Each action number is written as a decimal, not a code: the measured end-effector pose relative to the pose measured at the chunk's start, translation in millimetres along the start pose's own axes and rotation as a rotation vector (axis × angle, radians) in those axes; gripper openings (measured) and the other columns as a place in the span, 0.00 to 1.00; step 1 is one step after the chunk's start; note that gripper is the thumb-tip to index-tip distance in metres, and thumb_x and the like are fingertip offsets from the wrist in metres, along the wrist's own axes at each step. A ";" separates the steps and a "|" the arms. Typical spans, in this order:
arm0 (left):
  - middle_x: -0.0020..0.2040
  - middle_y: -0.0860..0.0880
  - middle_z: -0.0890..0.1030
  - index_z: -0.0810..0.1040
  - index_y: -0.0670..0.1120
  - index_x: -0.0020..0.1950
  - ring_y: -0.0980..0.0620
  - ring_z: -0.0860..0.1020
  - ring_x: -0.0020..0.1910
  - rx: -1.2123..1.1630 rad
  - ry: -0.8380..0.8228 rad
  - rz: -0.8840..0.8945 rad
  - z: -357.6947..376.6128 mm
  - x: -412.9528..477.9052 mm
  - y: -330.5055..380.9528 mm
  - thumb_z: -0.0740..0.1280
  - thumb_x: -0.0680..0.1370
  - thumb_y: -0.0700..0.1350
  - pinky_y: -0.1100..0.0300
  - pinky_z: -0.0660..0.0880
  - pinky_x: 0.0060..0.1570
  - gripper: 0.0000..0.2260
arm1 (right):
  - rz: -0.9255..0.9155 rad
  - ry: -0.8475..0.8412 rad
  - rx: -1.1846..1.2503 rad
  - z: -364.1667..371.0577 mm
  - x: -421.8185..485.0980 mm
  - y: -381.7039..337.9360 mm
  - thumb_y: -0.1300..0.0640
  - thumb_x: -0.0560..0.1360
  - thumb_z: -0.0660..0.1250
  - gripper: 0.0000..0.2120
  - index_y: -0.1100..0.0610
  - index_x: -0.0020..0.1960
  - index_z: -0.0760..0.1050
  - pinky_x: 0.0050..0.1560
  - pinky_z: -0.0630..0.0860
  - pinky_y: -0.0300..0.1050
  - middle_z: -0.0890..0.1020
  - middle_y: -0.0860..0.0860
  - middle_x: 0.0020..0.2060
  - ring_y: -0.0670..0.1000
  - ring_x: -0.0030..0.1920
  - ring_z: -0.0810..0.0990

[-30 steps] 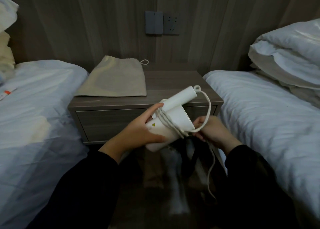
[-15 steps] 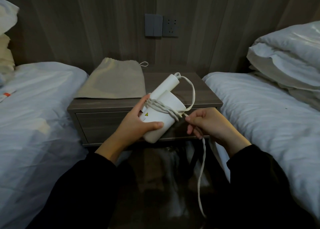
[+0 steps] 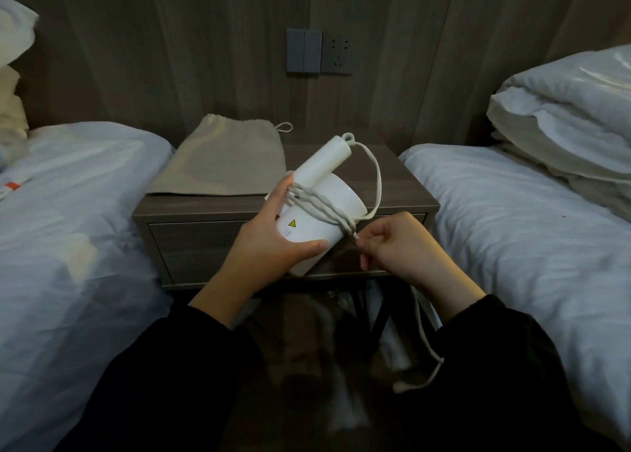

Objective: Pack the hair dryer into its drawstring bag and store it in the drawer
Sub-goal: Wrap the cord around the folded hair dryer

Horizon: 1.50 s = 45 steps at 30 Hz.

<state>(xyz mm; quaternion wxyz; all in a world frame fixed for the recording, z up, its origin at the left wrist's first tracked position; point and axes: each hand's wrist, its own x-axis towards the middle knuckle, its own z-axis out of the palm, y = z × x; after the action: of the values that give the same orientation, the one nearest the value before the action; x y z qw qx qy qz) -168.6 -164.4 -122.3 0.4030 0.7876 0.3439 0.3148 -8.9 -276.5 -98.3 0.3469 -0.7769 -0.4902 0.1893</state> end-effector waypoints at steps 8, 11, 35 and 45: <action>0.68 0.51 0.68 0.47 0.66 0.73 0.52 0.69 0.63 0.219 0.048 0.085 3.2 -4.6 2.7 0.74 0.66 0.56 0.53 0.68 0.63 0.45 | 0.031 -0.017 -0.195 -5.5 -1.8 -4.2 0.53 0.74 0.64 0.20 0.57 0.25 0.76 0.26 0.66 0.32 0.75 0.47 0.17 0.39 0.19 0.71; 0.63 0.49 0.69 0.46 0.67 0.72 0.50 0.71 0.59 0.364 0.098 0.118 4.1 -4.8 -1.3 0.72 0.66 0.59 0.54 0.70 0.57 0.45 | 0.046 -0.018 -0.238 -6.3 -3.9 -5.8 0.50 0.74 0.65 0.26 0.56 0.19 0.71 0.30 0.67 0.38 0.70 0.47 0.13 0.40 0.18 0.70; 0.51 0.44 0.73 0.50 0.60 0.75 0.45 0.73 0.49 0.822 0.132 0.344 -1.1 1.7 -18.4 0.67 0.65 0.61 0.51 0.69 0.49 0.43 | -0.371 0.119 -0.618 -11.3 -16.4 -14.2 0.59 0.72 0.61 0.10 0.51 0.47 0.81 0.46 0.76 0.49 0.83 0.50 0.44 0.56 0.47 0.79; 0.52 0.46 0.72 0.44 0.63 0.74 0.46 0.72 0.49 0.913 -0.061 0.401 -2.2 -1.9 -15.5 0.67 0.67 0.61 0.53 0.65 0.48 0.43 | -0.294 0.157 -0.532 -10.5 -16.0 -16.6 0.50 0.68 0.72 0.08 0.55 0.40 0.81 0.43 0.75 0.48 0.83 0.53 0.38 0.54 0.43 0.79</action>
<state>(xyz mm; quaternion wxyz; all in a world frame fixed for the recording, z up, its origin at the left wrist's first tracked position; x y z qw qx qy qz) -175.8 -158.1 -134.9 -0.0413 0.9431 0.2764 0.1802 -19.8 -289.9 -79.7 0.1917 -0.7735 -0.6013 -0.0585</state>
